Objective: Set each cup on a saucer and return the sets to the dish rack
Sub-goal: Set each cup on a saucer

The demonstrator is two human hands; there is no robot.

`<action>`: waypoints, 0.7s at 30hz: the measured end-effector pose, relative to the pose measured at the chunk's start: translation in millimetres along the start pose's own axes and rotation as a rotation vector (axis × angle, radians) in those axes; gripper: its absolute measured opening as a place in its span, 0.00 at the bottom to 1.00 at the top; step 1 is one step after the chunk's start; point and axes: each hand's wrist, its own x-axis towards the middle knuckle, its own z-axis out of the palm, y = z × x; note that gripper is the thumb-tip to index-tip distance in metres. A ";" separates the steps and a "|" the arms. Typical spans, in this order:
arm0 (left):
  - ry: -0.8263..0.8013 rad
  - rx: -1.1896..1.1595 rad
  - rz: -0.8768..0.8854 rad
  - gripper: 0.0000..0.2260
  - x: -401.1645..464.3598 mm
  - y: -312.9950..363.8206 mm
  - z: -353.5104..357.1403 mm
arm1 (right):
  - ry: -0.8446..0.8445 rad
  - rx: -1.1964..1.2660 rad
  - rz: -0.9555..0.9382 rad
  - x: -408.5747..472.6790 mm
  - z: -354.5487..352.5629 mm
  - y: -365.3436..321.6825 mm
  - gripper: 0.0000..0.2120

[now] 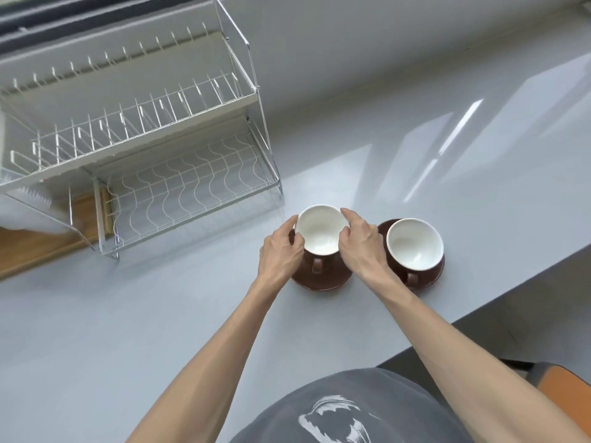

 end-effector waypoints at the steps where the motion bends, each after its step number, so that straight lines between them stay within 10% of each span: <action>1: -0.005 0.001 -0.009 0.20 -3.5 -3.2 -0.6 | -0.005 0.002 0.003 -4.3 2.6 0.2 0.25; 21: -0.043 -0.068 -0.028 0.20 -21.9 -40.8 5.9 | 0.001 0.041 0.027 -33.6 26.3 7.5 0.25</action>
